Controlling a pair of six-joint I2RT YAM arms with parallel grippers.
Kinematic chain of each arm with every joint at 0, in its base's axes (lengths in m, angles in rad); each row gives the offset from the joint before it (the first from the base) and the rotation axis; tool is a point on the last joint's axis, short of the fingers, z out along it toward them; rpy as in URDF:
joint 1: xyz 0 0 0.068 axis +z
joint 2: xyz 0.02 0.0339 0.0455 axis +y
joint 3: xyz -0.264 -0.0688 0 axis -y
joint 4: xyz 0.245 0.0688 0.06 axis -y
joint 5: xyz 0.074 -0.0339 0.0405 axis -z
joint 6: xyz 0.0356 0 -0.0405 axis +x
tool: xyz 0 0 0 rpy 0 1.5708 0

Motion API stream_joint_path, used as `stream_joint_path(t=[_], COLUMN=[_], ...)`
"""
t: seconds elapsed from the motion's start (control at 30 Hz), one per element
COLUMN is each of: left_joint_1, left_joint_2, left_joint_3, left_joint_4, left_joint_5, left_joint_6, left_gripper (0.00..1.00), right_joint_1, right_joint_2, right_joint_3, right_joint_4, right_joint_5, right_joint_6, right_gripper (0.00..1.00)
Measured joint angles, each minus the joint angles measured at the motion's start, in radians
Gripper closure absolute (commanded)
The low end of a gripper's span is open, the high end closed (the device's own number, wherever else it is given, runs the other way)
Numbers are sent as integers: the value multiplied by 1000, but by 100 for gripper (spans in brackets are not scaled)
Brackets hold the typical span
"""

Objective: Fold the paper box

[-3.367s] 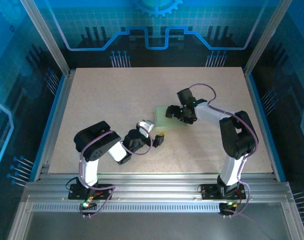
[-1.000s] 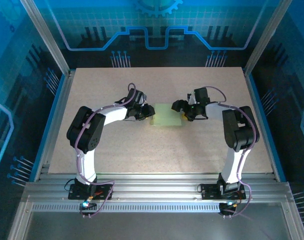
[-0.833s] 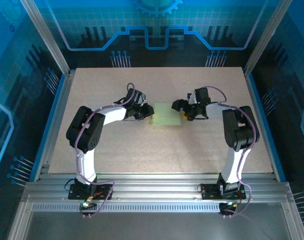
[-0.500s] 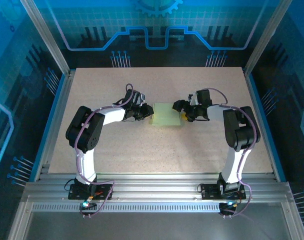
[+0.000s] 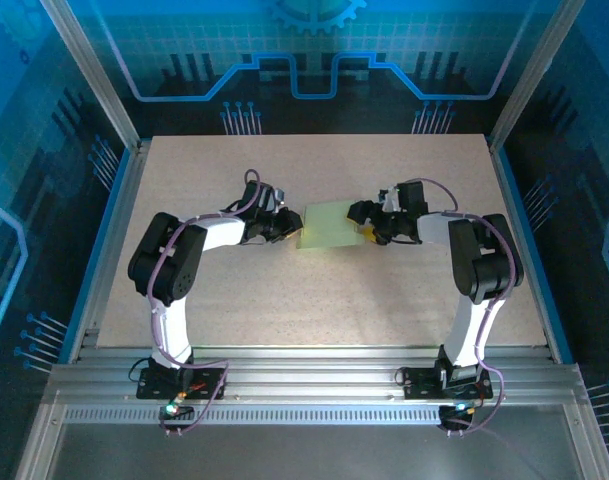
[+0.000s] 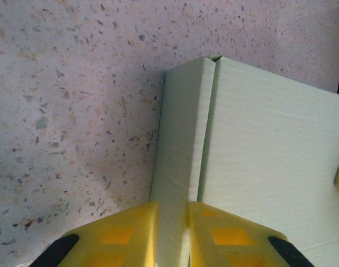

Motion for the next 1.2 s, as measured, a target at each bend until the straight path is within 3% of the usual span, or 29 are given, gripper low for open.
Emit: stream_joint_path(t=[0.23, 0.37, 0.43, 0.67, 0.77, 1.0, 1.2], left_joint_1=[0, 0, 2, 3, 6, 11, 18], left_joint_2=[0, 0, -1, -84, -198, -431, -483], left_joint_3=[0, -5, -11, -124, -199, -300, -417], left_joint_4=[1, 5, 12, 71, 101, 253, 418], left_joint_5=[0, -1, -2, -36, -68, -160, -135], left_joint_6=[0, 0, 0, 66, 153, 437, 859], left_gripper=[78, 71, 63, 15, 1, 1, 1], right_joint_1=[8, 7, 4, -6, -19, -52, -76], right_joint_2=[11, 11, 11, 9, -7, -69, -83], right_joint_3=[15, 21, 21, 11, 9, 9, 6], right_joint_4=[-5, -6, -2, 10, 8, 14, 20], right_joint_5=[-42, -58, -68, -117, -132, -182, -234], right_joint_6=[8, 15, 24, 75, 92, 128, 165], right_gripper=[44, 55, 55, 58, 58, 55, 54])
